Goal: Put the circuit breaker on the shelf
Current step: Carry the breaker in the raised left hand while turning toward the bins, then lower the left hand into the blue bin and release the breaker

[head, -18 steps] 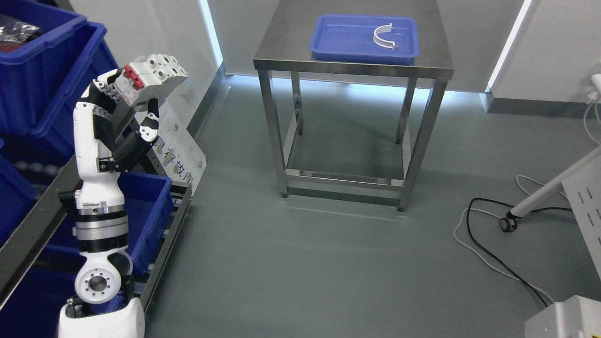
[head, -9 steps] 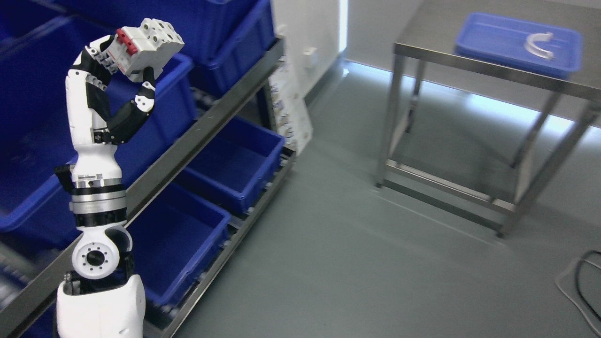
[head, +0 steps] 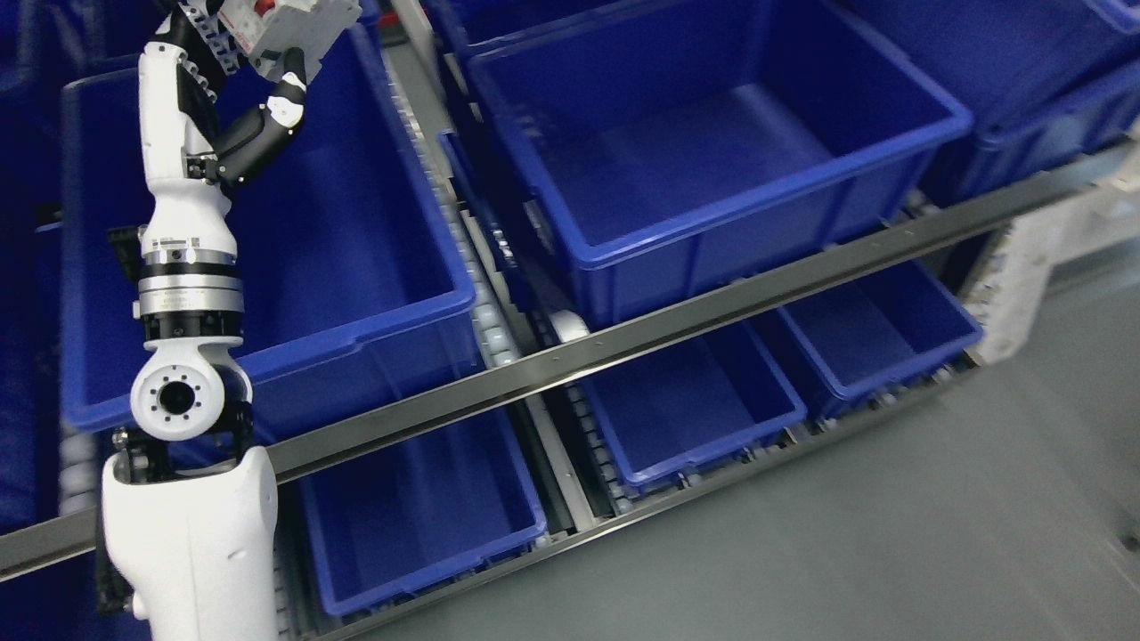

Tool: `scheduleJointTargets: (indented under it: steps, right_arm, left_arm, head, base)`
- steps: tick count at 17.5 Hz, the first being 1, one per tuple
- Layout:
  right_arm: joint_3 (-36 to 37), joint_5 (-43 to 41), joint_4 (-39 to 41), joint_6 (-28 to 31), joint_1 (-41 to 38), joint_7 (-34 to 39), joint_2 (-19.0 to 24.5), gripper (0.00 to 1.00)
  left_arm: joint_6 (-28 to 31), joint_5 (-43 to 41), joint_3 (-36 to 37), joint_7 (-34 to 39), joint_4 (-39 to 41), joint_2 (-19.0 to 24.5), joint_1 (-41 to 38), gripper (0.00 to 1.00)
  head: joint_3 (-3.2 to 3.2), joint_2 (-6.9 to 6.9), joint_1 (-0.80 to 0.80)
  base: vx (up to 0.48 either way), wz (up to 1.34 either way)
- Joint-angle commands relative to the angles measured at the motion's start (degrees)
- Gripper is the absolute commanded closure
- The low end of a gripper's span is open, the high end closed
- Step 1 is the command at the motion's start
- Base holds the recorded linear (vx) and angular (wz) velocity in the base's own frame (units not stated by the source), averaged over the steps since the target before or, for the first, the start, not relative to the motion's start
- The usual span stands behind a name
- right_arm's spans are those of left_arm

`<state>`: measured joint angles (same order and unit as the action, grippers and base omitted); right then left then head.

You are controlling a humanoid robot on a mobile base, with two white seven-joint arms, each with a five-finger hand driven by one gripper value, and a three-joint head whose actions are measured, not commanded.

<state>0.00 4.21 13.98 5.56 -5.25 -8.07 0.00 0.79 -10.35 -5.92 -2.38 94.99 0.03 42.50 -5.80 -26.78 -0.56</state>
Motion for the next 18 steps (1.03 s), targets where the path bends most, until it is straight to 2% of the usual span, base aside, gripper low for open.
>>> scheduleJointTargets:
  steps: [1,4,7,10,14,18]
  right_arm:
    - [-1.1,0.0,0.0,-1.0,0.0,0.3,-1.0,0.0]
    - [-1.1,0.0,0.0,-1.1,0.0,0.3,-1.0,0.0]
    - [-1.1,0.0,0.0,-1.1,0.0,0.3,-1.0,0.0]
    - [-1.1,0.0,0.0,-1.0,0.0,0.3,-1.0,0.0]
    - [-1.1,0.0,0.1,-1.0,0.0,0.3,-1.0,0.0]
    - [-1.1,0.0,0.0,-1.0,0.0,0.3,-1.0,0.0]
  left_arm:
    - [3.0,-3.0,1.5,-2.3,-7.7,3.3,3.8,0.91]
    - [9.6,-6.9,5.4,-10.8,-13.8,7.9,8.1,0.9]
    - [9.6,-9.7,8.7,-16.4,-22.5,9.0,12.1,0.9]
    - [9.1,-13.1,10.6,-16.8,-33.4,10.7,16.1,0.9]
    - [4.7,-17.1,14.6,-15.9,-52.0,10.1,22.2,0.9]
    - [-0.7,-18.9,17.3,-11.3,-71.7,9.5,30.2,0.9]
  head:
    - [0.0,0.0,0.0]
    - [0.0,0.01,0.0]
    - [0.0,0.01,0.0]
    - [0.0,0.02,0.0]
    - [0.0,0.02,0.0]
    - [0.0,0.02,0.0]
  base:
    - [0.132,0.88]
    - [0.132,0.74]
    - [0.087,0.41]
    - [0.063,0.21]
    - [-0.003,-0.01]
    - [-0.009,-0.04]
